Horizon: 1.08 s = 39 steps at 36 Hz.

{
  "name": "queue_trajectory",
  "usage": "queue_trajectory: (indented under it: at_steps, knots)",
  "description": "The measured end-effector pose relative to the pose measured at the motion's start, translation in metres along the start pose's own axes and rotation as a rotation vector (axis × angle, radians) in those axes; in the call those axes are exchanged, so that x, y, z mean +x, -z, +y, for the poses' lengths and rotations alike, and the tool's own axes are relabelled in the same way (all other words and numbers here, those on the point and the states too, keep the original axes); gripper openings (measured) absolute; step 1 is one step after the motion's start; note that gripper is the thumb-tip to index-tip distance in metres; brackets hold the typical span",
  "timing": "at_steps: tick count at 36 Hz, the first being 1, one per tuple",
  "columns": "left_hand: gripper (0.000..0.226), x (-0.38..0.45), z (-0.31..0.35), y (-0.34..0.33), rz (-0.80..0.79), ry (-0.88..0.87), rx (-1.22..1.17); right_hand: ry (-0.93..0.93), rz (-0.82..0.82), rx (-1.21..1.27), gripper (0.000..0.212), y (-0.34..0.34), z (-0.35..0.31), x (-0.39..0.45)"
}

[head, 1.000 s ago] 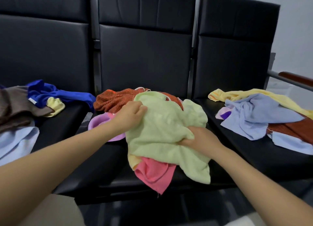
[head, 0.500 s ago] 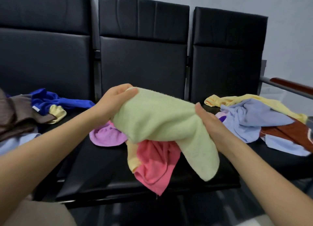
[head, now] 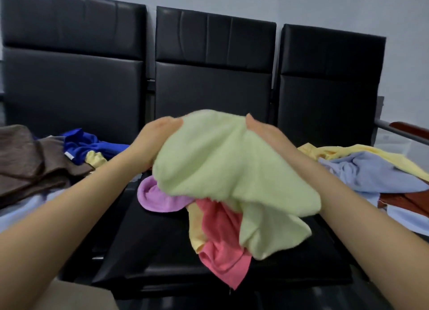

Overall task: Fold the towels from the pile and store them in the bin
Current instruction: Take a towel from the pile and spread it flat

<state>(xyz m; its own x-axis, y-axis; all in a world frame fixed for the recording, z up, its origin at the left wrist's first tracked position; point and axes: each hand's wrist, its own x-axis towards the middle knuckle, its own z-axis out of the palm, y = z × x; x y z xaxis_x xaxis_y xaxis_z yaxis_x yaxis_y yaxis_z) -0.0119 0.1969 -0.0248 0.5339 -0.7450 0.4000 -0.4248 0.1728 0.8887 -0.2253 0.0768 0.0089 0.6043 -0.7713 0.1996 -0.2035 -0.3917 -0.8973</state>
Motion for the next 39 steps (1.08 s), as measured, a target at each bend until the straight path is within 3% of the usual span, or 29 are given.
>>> queue_trajectory:
  at_steps: [3,5,7,11,16,20,23,27,32,34,36,39]
  knots:
    - [0.034,0.001,-0.029,0.006,-0.036,0.063,0.176,0.111,0.025,-0.348,0.035,-0.008,0.031,-0.012]
    - [0.032,0.002,-0.046,0.005,-0.072,0.09,0.236,0.132,-0.028,-0.39,0.028,-0.009,0.057,-0.012]
    - [0.03,0.006,-0.049,0.003,-0.074,0.071,0.25,0.073,-0.012,-0.288,0.027,-0.005,0.069,-0.011]
    - [0.037,0.015,-0.053,-0.002,-0.036,0.026,0.281,-0.041,-0.038,0.199,0.021,0.004,0.078,-0.012]
    - [0.033,0.024,-0.061,-0.004,-0.078,0.001,0.356,-0.158,-0.126,0.404,0.045,0.025,0.101,-0.009]
    - [0.022,0.03,-0.075,0.0,-0.134,0.016,0.357,-0.296,0.02,0.51,0.047,0.036,0.112,-0.003]
    - [0.01,0.033,-0.083,-0.001,-0.157,0.031,0.313,-0.35,0.14,0.587,0.037,0.037,0.117,0.007]
    - [0.011,0.041,-0.082,-0.009,-0.036,0.08,0.205,-0.366,0.232,0.658,0.044,0.035,0.116,0.026]
    - [0.016,0.084,-0.06,-0.02,0.291,0.098,-0.007,-0.232,0.36,0.506,0.043,0.04,0.087,0.079]
    - [0.016,0.1,-0.057,-0.025,0.383,0.085,-0.019,-0.162,0.445,0.349,0.033,0.041,0.079,0.104]
    - [0.019,0.109,-0.062,-0.032,0.407,0.106,0.021,-0.122,0.5,0.121,0.029,0.039,0.079,0.122]
    - [0.047,0.106,-0.079,-0.043,0.322,0.24,0.184,-0.196,0.525,-0.068,0.046,0.032,0.093,0.129]
